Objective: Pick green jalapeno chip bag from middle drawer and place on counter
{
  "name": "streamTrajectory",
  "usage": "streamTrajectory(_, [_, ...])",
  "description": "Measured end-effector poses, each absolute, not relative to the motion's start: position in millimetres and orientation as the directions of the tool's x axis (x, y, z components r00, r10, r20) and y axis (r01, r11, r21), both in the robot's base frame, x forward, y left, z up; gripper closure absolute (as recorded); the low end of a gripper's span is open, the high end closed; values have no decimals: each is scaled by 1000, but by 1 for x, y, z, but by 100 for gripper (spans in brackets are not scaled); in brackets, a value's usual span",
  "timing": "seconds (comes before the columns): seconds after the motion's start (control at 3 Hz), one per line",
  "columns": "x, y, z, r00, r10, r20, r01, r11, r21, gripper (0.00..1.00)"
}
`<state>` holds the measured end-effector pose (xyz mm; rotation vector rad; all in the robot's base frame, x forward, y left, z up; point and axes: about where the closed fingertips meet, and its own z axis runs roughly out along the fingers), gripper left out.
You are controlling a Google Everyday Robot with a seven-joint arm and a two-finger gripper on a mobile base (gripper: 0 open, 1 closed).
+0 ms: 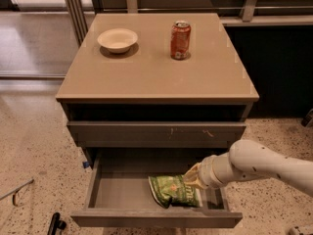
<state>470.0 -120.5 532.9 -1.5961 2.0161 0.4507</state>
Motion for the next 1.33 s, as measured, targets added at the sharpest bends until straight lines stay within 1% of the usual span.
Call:
streamTrajectory(0.33, [472, -115, 514, -152, -796, -586, -972, 227, -57, 60])
streamTrajectory(0.67, [477, -108, 494, -130, -796, -591, -976, 206, -63, 51])
streamTrajectory(1.0, [483, -103, 482, -118, -794, -597, -978, 198, -70, 50])
streamTrajectory(1.33, [492, -94, 470, -104, -786, -610, -979, 188, -76, 52])
